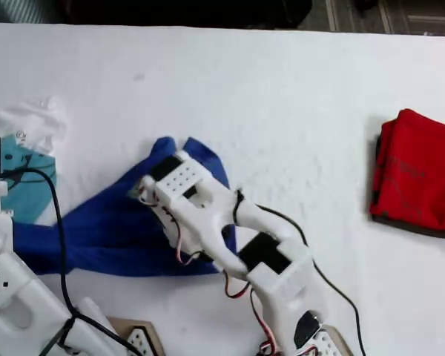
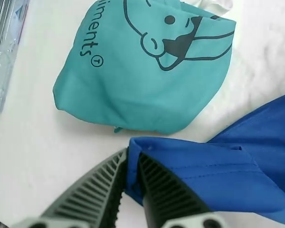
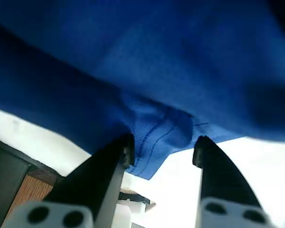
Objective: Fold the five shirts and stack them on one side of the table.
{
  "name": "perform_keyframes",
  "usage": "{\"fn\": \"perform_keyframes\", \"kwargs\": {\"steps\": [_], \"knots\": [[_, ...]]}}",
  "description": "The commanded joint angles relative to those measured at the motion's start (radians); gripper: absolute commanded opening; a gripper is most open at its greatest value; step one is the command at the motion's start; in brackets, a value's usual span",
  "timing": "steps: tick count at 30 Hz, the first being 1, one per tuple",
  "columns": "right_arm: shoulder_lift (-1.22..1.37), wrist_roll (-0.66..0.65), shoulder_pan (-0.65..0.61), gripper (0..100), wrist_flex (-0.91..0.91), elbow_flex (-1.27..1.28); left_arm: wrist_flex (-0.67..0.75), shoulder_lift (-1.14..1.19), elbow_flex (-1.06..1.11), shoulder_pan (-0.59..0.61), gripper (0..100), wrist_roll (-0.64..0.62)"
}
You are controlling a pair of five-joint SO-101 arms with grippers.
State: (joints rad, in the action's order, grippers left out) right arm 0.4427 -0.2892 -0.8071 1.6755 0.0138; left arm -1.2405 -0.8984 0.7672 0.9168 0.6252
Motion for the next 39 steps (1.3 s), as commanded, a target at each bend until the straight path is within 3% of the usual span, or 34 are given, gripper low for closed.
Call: {"fn": "perform_keyframes", "kwargs": {"steps": [1,11,13,17,20,30,39], "knots": [[-0.005,0.008,0.001,21.6,-0.018,-0.035,0.015,-0.021,-0.008,0.007,2,-0.011],[0.033,0.002,-0.062,21.4,-0.054,-0.029,0.015,-0.021,-0.006,0.007,2,-0.011],[0.056,0.002,-0.073,18.2,-0.054,-0.034,0.015,-0.021,-0.006,0.007,2,-0.011],[0.062,0.000,-0.059,1.9,-0.054,-0.044,0.015,-0.021,-0.006,0.007,2,-0.011],[0.033,-0.002,-0.022,2.2,-0.033,-0.069,0.015,-0.021,-0.006,0.007,2,-0.011],[-0.288,-0.222,0.097,1.8,0.042,-0.132,0.023,-0.021,-0.014,-0.001,2,-0.011],[-0.616,-0.384,0.229,1.8,0.042,-0.144,0.040,-0.021,-0.038,-0.125,2,-0.009]]}}
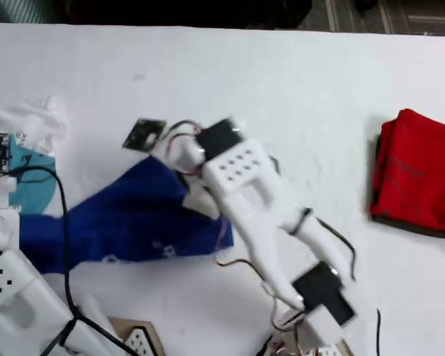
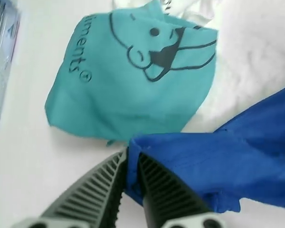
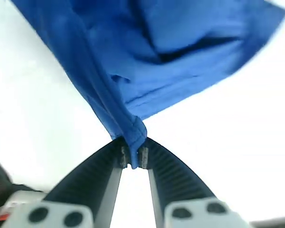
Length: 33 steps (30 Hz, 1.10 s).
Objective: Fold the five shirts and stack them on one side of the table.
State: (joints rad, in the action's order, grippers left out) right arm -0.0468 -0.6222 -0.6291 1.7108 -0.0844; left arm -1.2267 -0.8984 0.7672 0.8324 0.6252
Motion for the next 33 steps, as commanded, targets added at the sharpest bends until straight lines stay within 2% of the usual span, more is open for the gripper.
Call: {"fn": "perform_keyframes", "kwargs": {"steps": [1,7,13,21,29,33], "knots": [[-0.162,-0.072,0.073,1.8,0.007,-0.055,0.038,-0.021,-0.052,-0.058,2,-0.011],[-0.337,-0.155,0.225,1.8,0.002,-0.250,0.121,-0.021,-0.175,-0.154,2,-0.011],[-0.369,-0.196,0.363,1.8,0.001,-0.505,0.204,-0.018,-0.330,-0.222,2,-0.011],[-0.378,-0.190,0.458,1.8,0.001,-0.727,0.224,-0.021,-0.568,-0.317,2,-0.011],[-0.378,-0.190,0.558,1.8,-0.001,-0.944,0.364,-0.021,-0.773,-0.384,2,-0.011],[-0.378,-0.190,0.616,1.8,-0.001,-1.026,0.377,-0.021,-0.879,-0.409,2,-0.009]]}}
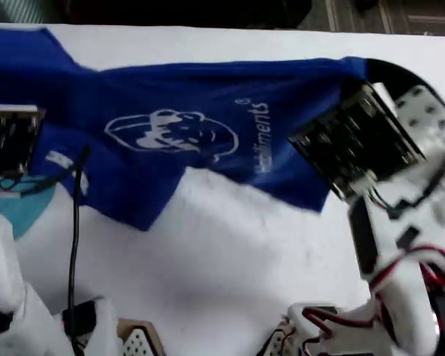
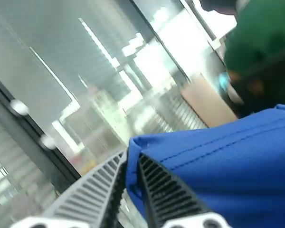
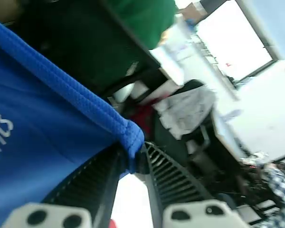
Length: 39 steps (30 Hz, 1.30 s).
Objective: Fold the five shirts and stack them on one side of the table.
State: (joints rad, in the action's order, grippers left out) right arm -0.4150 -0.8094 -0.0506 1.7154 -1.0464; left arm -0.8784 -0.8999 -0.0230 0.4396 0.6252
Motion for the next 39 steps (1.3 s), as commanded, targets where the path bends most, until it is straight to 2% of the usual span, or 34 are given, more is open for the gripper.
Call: {"fn": "perform_keyframes", "kwargs": {"steps": [1,10,17,22,30,39], "knots": [[-0.010,-0.003,0.054,1.8,-0.005,-0.084,0.029,-0.019,-0.114,-0.022,2,-0.009],[-0.015,-0.011,0.209,1.8,-0.001,-0.261,0.008,-0.021,-0.351,-0.024,2,-0.003],[-0.145,-0.015,0.269,1.8,0.001,-0.201,-0.195,-0.021,-0.503,-0.022,2,-0.002],[-0.294,-0.074,0.269,1.8,0.001,0.009,-0.293,-0.022,-0.528,-0.021,2,0.000],[-0.536,-0.075,0.269,1.8,-0.005,0.460,-0.399,-0.045,-0.514,-0.021,2,0.000],[-0.630,-0.075,0.263,1.8,-0.166,0.970,-0.404,-0.047,-0.138,-0.027,2,0.002]]}}
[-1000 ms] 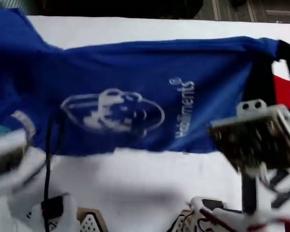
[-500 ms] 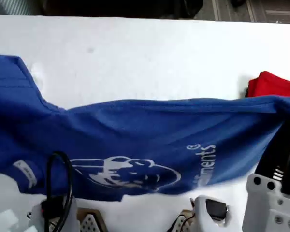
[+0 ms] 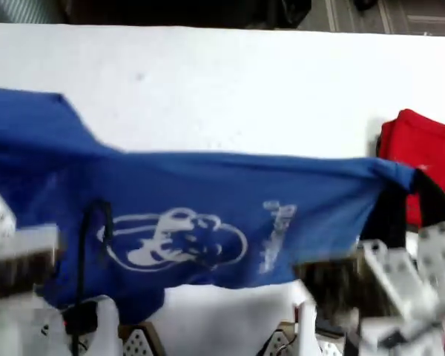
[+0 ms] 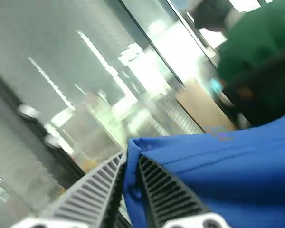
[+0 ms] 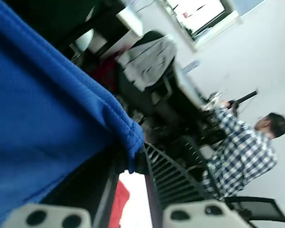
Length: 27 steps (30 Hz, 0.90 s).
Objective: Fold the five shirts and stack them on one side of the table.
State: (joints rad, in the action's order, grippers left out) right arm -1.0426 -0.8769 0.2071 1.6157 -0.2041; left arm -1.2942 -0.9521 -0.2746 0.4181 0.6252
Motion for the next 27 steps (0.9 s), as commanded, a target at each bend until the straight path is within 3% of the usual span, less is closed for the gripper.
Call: {"fn": "perform_keyframes", "kwargs": {"steps": [1,11,16,21,27], "knots": [[-0.002,-0.008,0.005,1.8,-0.091,0.172,0.037,0.005,0.169,-0.005,2,0.002],[0.002,-0.008,-0.185,1.8,-0.481,0.608,0.585,0.007,0.707,-0.050,2,0.005],[0.007,-0.008,-0.240,1.8,-0.776,0.829,0.853,0.064,0.919,-0.117,2,0.100],[0.142,-0.003,-0.268,1.8,-0.974,0.881,1.028,0.271,0.910,-0.125,2,0.107],[0.400,0.000,-0.269,1.8,-1.099,0.741,1.042,0.547,0.677,-0.128,2,0.097]]}}
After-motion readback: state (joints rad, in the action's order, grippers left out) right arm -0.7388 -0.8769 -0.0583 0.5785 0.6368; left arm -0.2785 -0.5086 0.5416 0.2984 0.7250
